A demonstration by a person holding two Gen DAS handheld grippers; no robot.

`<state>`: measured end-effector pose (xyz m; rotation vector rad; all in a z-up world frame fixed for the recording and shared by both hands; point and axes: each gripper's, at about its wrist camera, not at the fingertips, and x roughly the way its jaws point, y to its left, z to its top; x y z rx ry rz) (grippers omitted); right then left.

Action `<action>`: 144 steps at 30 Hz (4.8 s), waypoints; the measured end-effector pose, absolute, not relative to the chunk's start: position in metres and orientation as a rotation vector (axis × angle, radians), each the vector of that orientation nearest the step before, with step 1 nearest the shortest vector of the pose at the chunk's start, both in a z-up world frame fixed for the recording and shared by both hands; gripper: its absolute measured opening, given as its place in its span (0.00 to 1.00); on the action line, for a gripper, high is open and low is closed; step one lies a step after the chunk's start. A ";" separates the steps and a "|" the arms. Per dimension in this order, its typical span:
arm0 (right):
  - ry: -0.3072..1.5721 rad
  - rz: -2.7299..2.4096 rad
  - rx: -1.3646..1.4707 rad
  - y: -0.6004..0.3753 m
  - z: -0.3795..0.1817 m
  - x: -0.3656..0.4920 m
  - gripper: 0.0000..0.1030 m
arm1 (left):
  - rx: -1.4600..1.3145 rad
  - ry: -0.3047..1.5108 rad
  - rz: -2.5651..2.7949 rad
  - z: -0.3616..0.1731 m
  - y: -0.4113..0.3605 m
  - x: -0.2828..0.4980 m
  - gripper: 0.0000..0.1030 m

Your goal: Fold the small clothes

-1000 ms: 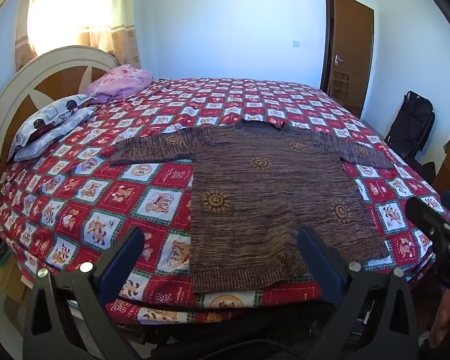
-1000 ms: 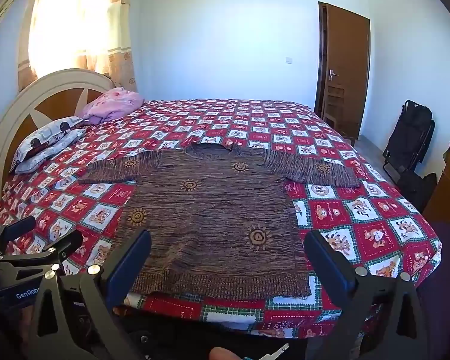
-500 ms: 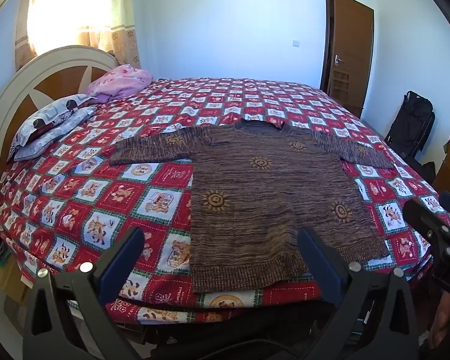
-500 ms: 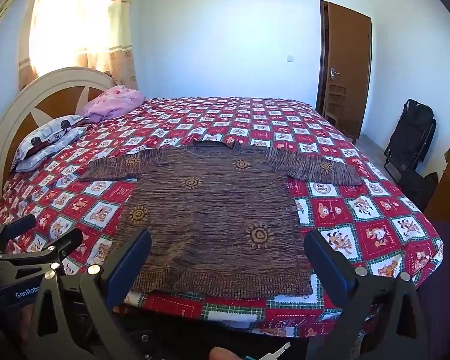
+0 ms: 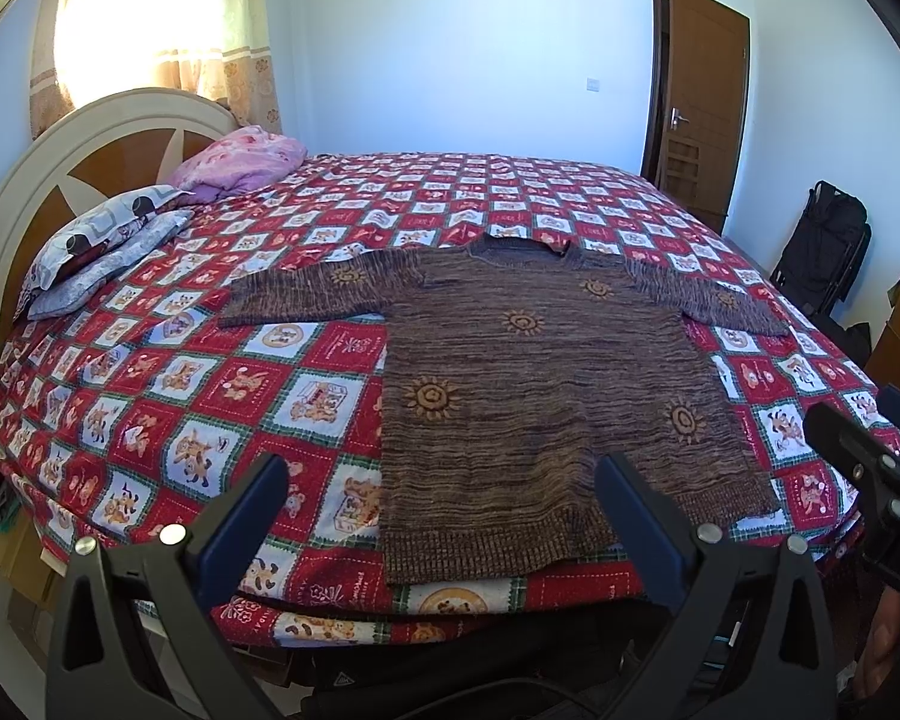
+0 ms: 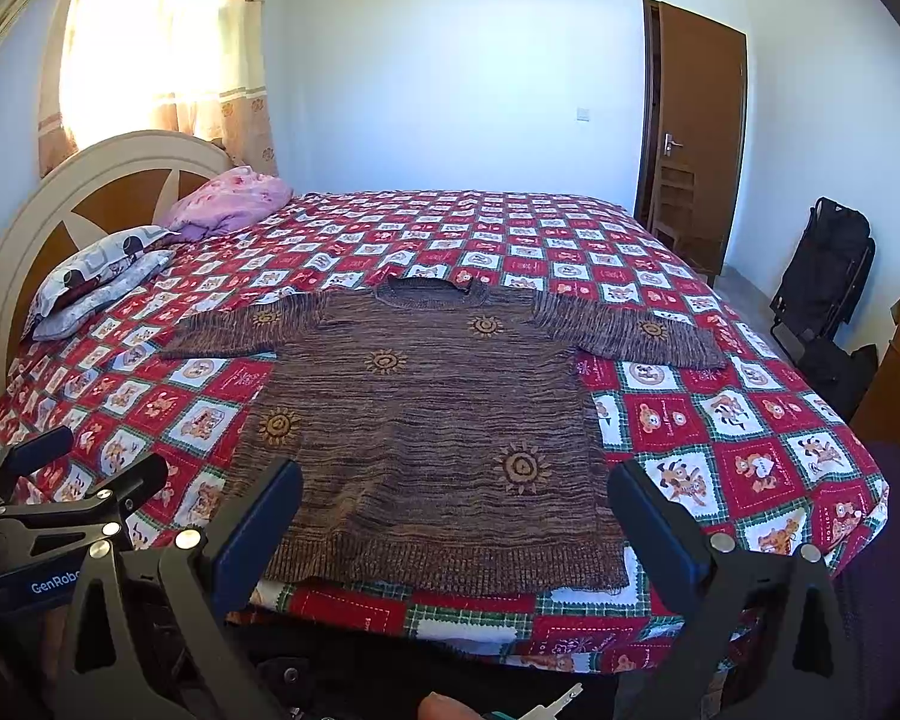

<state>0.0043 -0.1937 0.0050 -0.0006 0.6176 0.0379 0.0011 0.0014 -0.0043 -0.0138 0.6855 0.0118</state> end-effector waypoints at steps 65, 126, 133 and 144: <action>0.677 0.191 0.084 -0.201 -0.012 0.023 0.99 | -0.009 0.726 -0.010 -0.014 0.004 0.009 1.00; 0.886 -0.313 0.460 -0.581 -0.140 0.358 0.52 | 0.197 0.891 0.126 -0.116 -0.050 0.358 1.00; 0.900 -0.279 0.443 -0.586 -0.149 0.376 0.46 | 0.174 0.908 0.125 -0.126 -0.052 0.369 1.00; 0.928 -0.283 0.379 -0.587 -0.156 0.384 0.45 | 0.119 0.903 0.107 -0.129 -0.047 0.371 1.00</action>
